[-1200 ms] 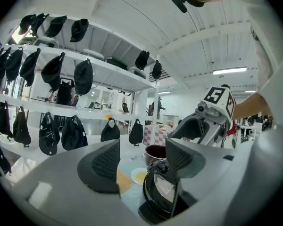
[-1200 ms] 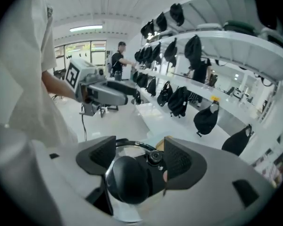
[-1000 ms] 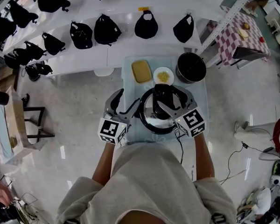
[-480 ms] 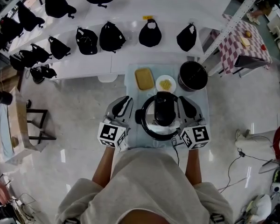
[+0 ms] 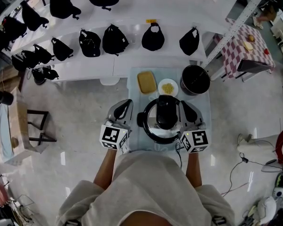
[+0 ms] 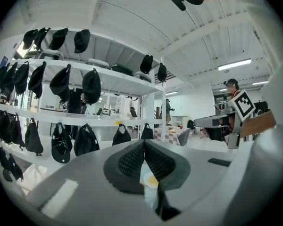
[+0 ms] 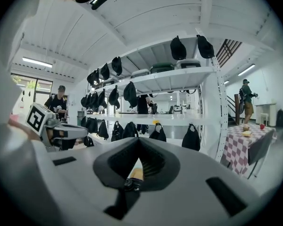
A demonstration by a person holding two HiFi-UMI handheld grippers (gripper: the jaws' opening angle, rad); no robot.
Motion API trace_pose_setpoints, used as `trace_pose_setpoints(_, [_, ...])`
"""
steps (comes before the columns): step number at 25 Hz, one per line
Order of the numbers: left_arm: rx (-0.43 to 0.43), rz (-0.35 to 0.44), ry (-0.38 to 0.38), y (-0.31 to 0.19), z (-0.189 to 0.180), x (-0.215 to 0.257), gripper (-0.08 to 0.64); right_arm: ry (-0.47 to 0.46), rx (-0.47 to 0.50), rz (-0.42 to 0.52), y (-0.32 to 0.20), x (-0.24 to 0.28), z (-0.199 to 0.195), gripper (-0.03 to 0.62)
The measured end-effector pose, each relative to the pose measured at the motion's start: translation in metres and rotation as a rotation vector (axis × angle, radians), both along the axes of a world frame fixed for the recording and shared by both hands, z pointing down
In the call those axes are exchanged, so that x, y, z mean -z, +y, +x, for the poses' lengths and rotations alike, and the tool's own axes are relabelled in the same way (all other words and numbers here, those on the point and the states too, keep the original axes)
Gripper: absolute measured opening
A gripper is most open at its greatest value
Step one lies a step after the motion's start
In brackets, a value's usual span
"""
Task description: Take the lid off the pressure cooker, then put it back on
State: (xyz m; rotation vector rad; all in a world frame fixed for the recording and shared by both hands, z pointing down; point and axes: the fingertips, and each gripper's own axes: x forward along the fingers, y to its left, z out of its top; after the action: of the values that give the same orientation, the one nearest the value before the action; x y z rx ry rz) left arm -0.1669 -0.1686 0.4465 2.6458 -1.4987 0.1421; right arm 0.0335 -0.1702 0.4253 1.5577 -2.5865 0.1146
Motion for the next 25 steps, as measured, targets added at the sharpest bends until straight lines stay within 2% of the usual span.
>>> trace_pose_setpoints(25, [-0.011, -0.006, -0.021, 0.002, 0.002, -0.007, 0.008, 0.049, -0.027, -0.044, 0.003, -0.015, 0.002, 0.000])
